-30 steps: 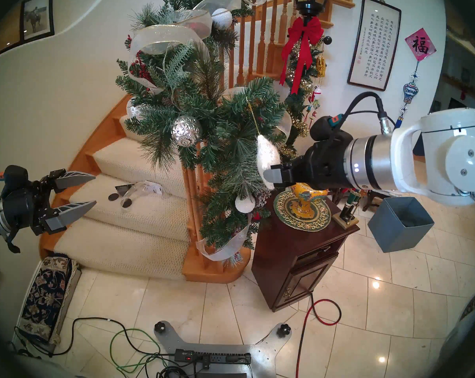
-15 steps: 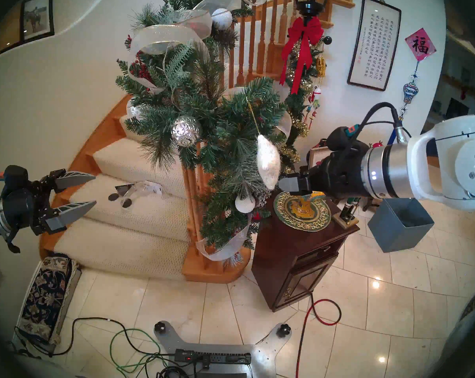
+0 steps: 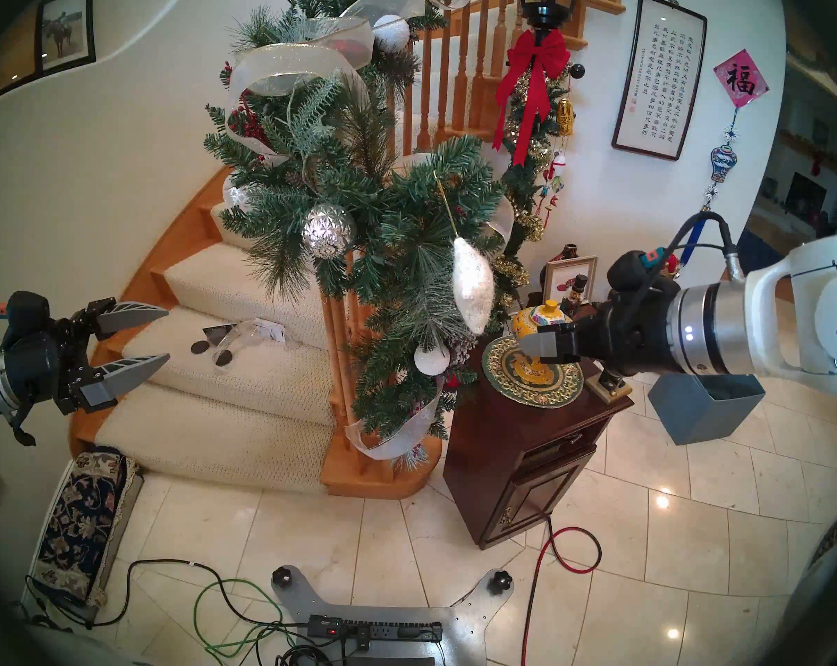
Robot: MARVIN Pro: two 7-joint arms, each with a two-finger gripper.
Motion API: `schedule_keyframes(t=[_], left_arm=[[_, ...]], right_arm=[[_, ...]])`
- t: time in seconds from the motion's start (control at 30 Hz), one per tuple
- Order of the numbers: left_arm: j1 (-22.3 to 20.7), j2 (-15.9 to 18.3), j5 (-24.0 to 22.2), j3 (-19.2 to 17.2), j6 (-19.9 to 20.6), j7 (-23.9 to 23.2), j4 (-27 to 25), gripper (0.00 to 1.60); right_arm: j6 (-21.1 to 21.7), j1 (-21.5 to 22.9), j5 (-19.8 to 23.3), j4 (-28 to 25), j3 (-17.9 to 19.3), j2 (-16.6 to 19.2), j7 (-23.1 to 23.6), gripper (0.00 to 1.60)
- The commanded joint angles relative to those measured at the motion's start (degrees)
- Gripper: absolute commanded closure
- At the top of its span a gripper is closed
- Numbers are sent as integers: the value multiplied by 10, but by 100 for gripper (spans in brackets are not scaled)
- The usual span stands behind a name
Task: Hang the ornament onto the Christmas-tree-style decoration
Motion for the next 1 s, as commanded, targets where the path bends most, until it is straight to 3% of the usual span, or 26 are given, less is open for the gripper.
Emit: schedule_keyframes(t=[0.0, 0.27, 0.5, 0.63, 0.97], left_arm=[[0, -1, -1, 0, 0, 0, -1, 0], [0, -1, -1, 0, 0, 0, -1, 0], [0, -1, -1, -1, 0, 0, -1, 0], [0, -1, -1, -1, 0, 0, -1, 0], [0, -1, -1, -1, 0, 0, -1, 0]], right_arm=[[-37, 10, -31, 1, -50, -29, 42, 0], [-90, -4, -104, 1, -116, -19, 80, 0], [-161, 2, -176, 1, -170, -15, 108, 0], [-184, 11, -200, 1, -191, -17, 123, 0], [-295, 35, -273, 1, -269, -41, 187, 0]])
